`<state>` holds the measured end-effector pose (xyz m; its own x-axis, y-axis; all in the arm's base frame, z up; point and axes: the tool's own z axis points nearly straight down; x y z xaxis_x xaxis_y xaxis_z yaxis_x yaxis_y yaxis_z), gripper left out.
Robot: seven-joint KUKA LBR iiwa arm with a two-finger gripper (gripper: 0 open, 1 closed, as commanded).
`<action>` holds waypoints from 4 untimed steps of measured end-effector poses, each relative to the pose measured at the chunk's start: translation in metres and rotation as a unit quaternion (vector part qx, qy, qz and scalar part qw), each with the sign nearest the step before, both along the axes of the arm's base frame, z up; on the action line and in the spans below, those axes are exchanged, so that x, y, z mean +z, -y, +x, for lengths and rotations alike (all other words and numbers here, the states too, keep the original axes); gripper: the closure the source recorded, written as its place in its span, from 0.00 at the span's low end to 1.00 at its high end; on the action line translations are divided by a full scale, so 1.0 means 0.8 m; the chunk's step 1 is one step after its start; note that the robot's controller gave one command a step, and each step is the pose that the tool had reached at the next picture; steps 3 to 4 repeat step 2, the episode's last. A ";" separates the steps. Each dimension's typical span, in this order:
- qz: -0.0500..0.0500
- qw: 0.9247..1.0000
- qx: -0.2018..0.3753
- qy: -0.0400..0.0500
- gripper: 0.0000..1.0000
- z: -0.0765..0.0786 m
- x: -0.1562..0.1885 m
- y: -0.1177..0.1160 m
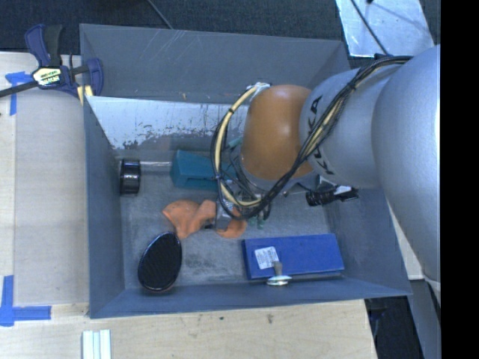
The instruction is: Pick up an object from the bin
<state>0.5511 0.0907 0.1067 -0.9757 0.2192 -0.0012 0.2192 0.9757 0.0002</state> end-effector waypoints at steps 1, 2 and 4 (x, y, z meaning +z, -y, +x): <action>0.000 1.000 0.000 -0.004 1.00 -0.002 0.025 0.001; 0.000 1.000 0.000 -0.001 1.00 0.000 0.047 0.000; 0.000 1.000 0.000 -0.001 1.00 0.000 0.047 0.000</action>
Offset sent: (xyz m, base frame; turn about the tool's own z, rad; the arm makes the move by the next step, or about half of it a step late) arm 0.0000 0.0000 0.0850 0.0000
